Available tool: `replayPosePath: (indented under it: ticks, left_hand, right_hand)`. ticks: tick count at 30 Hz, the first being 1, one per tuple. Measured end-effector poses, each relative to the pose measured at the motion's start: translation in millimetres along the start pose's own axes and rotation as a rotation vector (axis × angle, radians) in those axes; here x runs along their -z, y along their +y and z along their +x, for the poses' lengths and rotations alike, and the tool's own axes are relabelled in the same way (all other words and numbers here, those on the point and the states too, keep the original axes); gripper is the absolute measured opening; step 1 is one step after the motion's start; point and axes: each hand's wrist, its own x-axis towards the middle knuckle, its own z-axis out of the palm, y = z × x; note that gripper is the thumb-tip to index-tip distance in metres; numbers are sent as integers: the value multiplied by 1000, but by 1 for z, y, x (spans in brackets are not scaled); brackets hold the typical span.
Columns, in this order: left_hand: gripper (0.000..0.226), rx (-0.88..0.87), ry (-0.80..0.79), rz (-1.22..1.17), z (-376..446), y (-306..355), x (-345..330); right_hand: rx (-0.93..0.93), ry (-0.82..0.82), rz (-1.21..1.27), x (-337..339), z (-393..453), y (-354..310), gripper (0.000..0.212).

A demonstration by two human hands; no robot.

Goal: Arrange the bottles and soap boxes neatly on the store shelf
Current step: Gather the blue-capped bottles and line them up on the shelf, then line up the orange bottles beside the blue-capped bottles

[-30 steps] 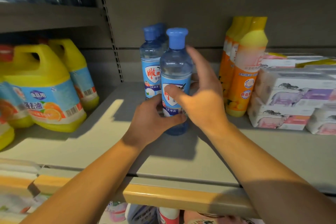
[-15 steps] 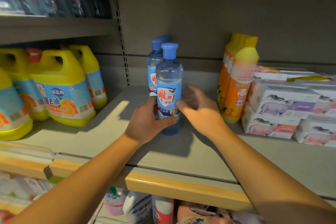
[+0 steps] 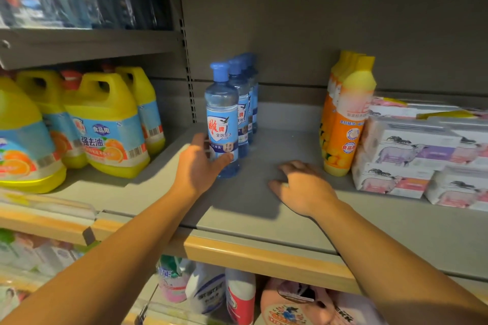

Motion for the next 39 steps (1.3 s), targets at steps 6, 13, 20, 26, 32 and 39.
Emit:
replayPosePath:
  ticks: [6,13,20,26,32,39]
  left_hand:
    - [56,22,16,-41,7,0,-14]
    - [57,-2,41,-40,7,-3,-17]
    - [56,-21,46,-56,6,-3,-17]
    - [57,2,37,-98,7,-2,-17]
    - [50,-55,250,-12,-4,8,-7]
    - [26,-260,25,-60,-27,47,-15]
  right_hand:
    - [3,5,-16,-1,2,0,64]
    - [10,30,-35,-1,2,0,63]
    - [8,35,-31,-2,2,0,63]
    - [10,40,-40,-2,2,1,62]
    - [17,52,6,-2,1,3,61]
    - [25,537,533,56,-7,8,33]
